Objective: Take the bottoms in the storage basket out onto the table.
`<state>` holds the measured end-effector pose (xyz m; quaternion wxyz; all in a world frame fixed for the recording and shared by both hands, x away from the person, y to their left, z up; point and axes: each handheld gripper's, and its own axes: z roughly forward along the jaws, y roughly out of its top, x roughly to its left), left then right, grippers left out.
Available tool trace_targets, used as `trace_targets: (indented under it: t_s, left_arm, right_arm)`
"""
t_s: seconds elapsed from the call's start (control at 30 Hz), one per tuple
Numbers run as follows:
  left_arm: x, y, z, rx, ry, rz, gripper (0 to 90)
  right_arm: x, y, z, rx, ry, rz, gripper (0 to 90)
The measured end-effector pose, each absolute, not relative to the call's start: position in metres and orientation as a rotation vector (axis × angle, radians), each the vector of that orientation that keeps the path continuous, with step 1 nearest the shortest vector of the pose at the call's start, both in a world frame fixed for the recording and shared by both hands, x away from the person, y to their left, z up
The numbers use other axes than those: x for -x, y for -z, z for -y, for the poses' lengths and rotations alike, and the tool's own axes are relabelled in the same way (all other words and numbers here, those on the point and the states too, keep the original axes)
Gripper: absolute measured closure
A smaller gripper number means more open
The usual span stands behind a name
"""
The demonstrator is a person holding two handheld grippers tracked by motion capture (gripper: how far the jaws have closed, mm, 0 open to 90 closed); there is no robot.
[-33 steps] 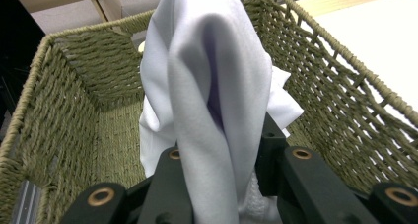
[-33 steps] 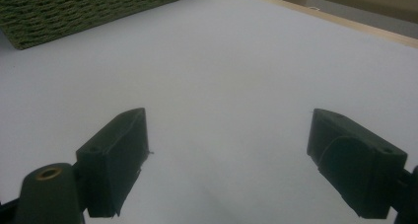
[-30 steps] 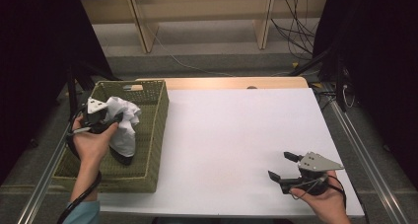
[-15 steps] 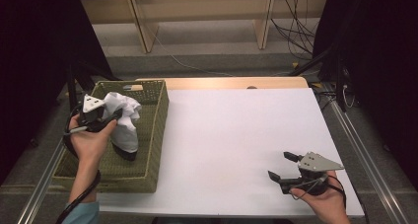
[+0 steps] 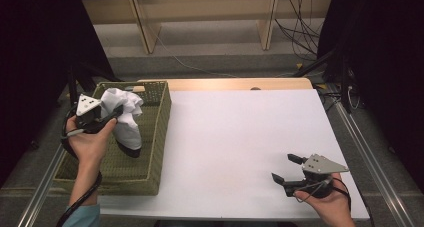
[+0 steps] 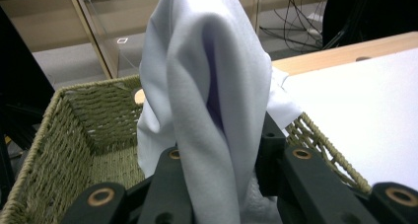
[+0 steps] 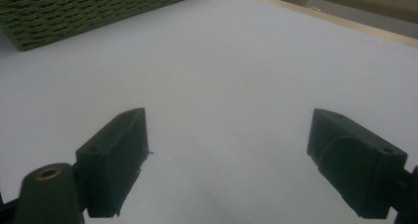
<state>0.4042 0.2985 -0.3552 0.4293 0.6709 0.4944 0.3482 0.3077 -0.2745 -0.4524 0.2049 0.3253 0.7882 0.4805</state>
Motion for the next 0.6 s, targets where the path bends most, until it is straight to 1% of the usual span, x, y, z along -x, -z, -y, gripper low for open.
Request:
trace_targets:
  t_s: [0.6]
  left_arm:
    - [-0.394, 0.338, -0.295, -1.530, -0.868, -1.148, 74.8]
  right_arm:
    - [-0.307, 0.452, 0.274, -0.904, -1.339, -2.200, 16.8]
